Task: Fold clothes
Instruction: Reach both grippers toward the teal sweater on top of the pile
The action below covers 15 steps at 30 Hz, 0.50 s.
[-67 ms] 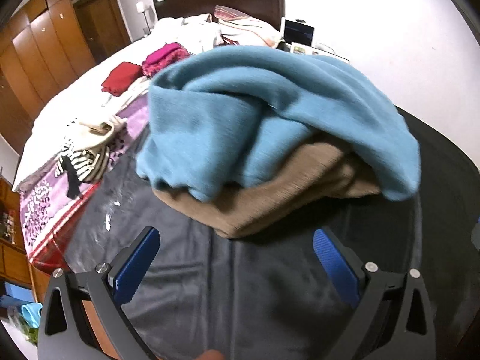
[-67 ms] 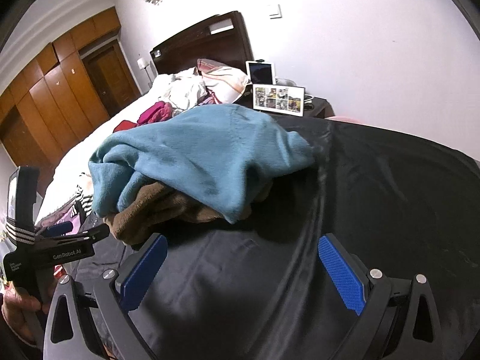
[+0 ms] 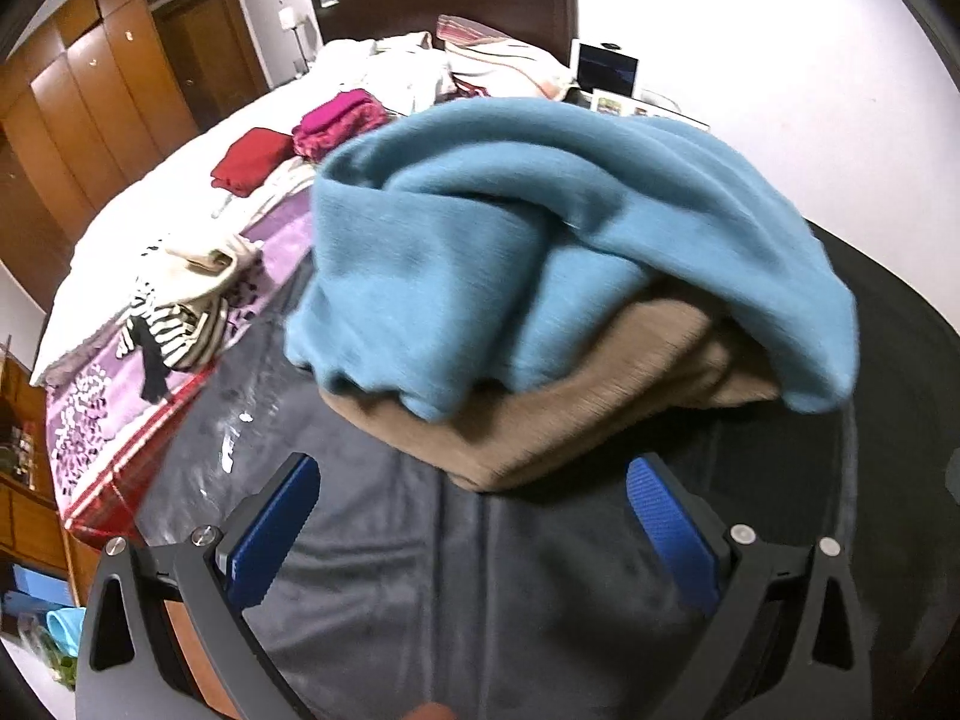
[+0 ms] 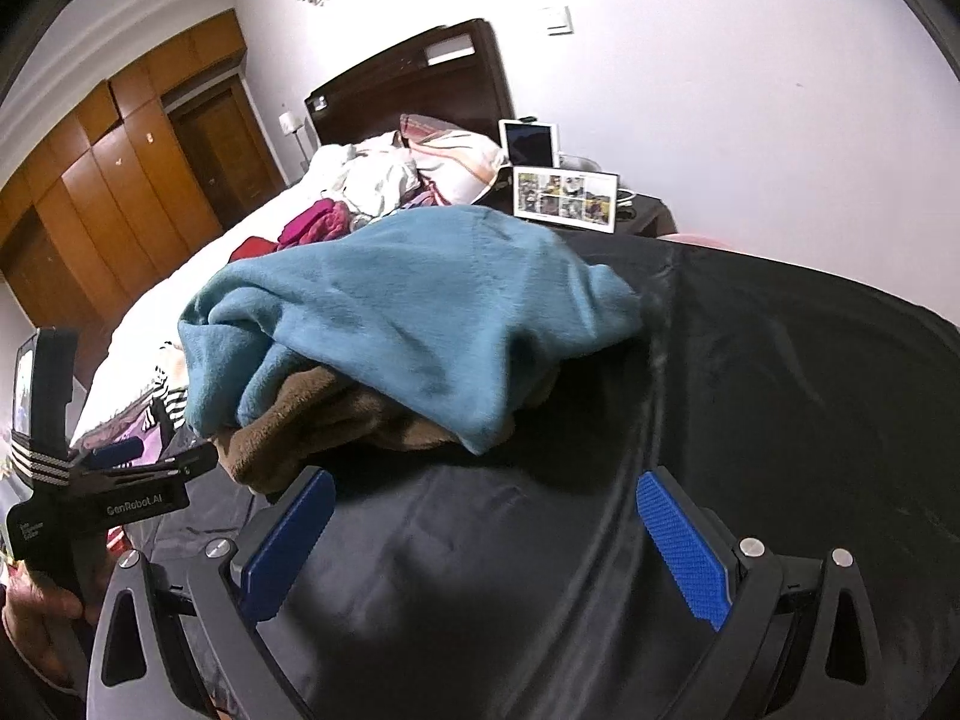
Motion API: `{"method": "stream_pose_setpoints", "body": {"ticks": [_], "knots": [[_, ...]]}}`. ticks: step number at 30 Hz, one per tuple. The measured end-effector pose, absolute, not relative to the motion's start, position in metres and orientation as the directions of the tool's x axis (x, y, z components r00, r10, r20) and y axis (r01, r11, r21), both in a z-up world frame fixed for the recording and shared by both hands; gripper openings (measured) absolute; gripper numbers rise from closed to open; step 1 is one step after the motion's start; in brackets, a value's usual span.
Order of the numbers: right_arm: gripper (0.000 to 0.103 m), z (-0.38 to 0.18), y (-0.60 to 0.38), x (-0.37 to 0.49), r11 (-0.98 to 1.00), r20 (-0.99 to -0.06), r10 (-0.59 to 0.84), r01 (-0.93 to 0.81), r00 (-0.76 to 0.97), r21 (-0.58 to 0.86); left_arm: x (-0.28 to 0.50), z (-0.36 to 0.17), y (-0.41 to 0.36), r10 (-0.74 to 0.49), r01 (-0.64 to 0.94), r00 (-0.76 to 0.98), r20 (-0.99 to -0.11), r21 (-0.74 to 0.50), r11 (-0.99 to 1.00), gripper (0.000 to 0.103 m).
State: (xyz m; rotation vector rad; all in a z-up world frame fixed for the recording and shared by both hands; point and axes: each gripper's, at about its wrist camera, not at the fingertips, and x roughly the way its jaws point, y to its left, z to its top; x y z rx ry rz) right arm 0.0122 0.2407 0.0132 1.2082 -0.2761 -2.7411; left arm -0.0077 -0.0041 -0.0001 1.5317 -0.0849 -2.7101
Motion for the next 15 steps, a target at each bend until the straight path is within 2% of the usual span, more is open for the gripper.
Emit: {"method": "stream_pose_setpoints", "body": {"ticks": [8,15], "knots": [[0.102,0.001,0.201,-0.018,-0.983,-0.774,-0.176,0.064,-0.609,0.173,-0.036,0.000,-0.019,0.035,-0.022,-0.462,-0.886,-0.028,-0.999,0.103],[0.102,-0.002,0.196,-0.034,-0.983,-0.759,-0.173,0.062,-0.628,0.173,-0.055,0.007,-0.042,0.001,-0.034,-0.489,-0.872,0.017,-0.999,0.103]]}}
